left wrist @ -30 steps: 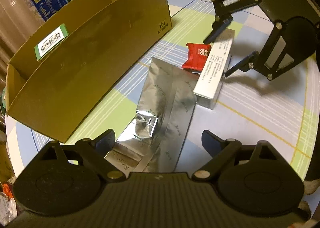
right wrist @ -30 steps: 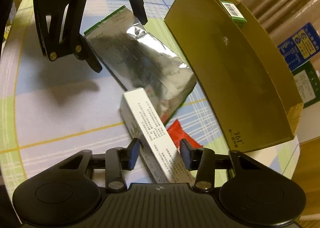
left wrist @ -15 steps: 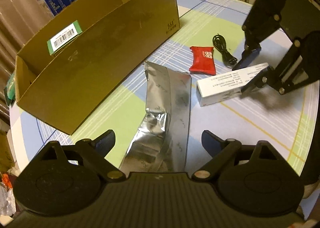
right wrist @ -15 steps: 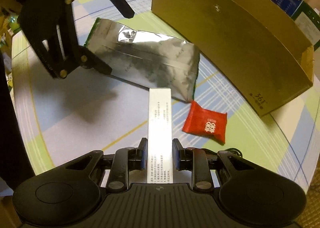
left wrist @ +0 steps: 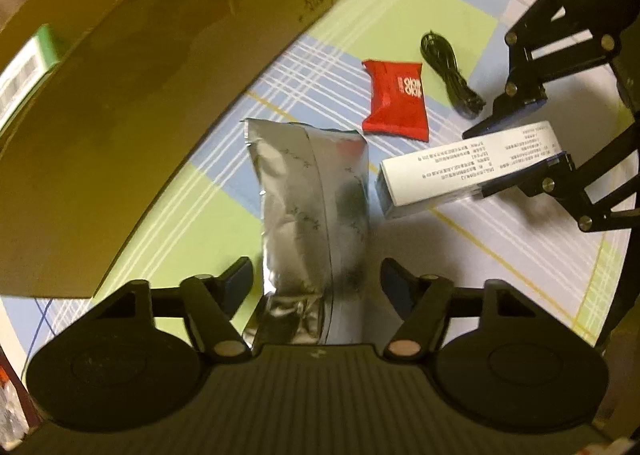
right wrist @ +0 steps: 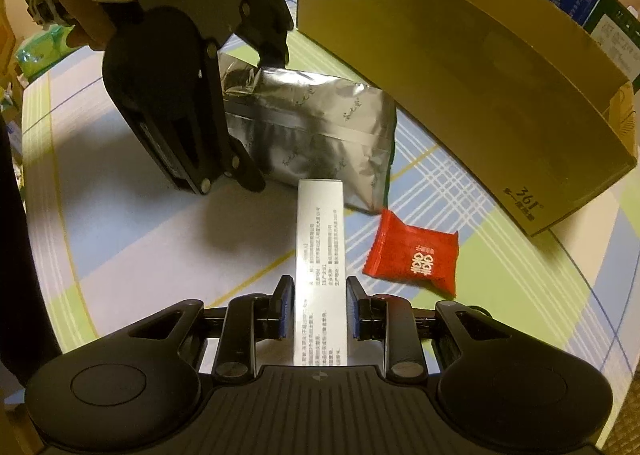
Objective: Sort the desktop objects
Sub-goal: 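Grasp the white medicine box with the right tool while the left tool grasps the silver foil bag, then lift the foil bag with the left tool while the right tool carries the white box toward the cardboard box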
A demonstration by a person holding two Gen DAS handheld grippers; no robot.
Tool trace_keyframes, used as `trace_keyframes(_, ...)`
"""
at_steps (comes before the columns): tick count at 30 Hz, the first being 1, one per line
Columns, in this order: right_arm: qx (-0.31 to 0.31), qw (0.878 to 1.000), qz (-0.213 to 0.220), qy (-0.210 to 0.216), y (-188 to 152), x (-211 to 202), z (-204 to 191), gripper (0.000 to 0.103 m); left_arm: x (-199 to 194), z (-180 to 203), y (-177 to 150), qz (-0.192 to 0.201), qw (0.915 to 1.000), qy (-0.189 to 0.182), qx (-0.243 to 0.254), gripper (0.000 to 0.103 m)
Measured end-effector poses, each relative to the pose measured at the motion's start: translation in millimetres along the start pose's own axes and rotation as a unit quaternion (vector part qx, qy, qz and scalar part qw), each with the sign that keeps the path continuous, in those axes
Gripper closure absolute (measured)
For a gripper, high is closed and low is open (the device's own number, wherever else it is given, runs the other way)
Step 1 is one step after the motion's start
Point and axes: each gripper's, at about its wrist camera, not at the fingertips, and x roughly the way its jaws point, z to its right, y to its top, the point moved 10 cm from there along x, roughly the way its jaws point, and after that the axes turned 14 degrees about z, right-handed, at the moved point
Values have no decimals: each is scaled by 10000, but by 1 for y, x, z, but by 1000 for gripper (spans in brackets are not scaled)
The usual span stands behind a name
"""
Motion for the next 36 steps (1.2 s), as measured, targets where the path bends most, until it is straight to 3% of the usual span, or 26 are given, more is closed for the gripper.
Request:
trace_keyframes(5, 66, 10000, -1, 57, 1, 8, -2, 76, 9, 1, -2, -107, 9999, -86, -34, 44)
trace_keyframes(9, 155, 9998, -74, 55, 2, 13, -3, 74, 8, 0, -2, -69, 9999, -89, -110, 58)
trace_keyframes(12, 239, 9996, -138, 6, 2, 16, -5, 74, 6, 1, -5, -84, 9998, -79, -131, 60)
trace_keyframes(29, 209, 9996, -167, -70, 4, 19, -18, 73, 0, 6, -12, -49, 9995, 19, -297, 60)
trace_keyframes(36, 227, 9996, -162, -78, 5, 21, -19, 79, 1, 5, -12, -43, 9994, 36, -333, 60)
